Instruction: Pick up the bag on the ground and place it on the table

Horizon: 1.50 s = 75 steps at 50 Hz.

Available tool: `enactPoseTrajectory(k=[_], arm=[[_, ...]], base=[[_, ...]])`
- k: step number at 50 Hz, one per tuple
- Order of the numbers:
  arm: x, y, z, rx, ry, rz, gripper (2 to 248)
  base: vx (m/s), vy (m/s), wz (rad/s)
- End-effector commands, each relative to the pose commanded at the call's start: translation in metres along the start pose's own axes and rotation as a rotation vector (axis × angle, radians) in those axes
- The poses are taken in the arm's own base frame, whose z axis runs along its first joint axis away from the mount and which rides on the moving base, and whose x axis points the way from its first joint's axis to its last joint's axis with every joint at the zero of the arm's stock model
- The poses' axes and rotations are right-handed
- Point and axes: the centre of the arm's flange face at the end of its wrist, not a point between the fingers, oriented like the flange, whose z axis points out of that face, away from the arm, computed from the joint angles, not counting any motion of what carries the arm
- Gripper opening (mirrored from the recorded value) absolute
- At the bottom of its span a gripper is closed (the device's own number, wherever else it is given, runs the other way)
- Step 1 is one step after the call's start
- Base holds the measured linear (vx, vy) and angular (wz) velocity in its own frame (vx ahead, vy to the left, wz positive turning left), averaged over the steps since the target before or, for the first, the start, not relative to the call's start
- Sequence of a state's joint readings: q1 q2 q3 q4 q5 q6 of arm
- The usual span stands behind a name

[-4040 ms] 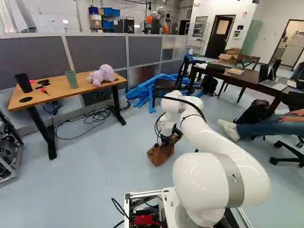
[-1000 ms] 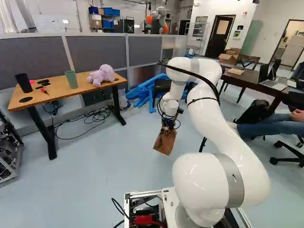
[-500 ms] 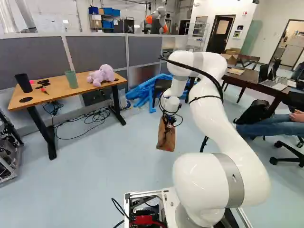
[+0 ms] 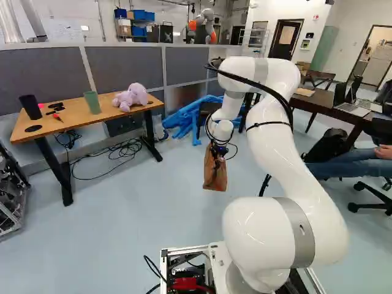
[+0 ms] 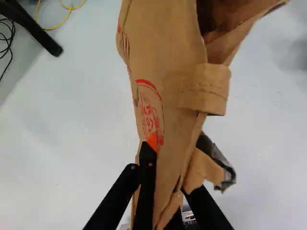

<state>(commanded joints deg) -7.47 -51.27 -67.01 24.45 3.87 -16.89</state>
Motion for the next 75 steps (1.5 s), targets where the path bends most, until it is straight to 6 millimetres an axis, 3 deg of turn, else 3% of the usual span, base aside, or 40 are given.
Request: enactPoseTrajectory(k=[36,75], arm=[[0.010,-0.001,-0.051,0.008,0.052,0.000,21],[0.036,-0.020,-0.095,0.050,0.080,-0.021,21]], base=[[0.000,0.000,0.000],[0.000,0.000,0.000]])
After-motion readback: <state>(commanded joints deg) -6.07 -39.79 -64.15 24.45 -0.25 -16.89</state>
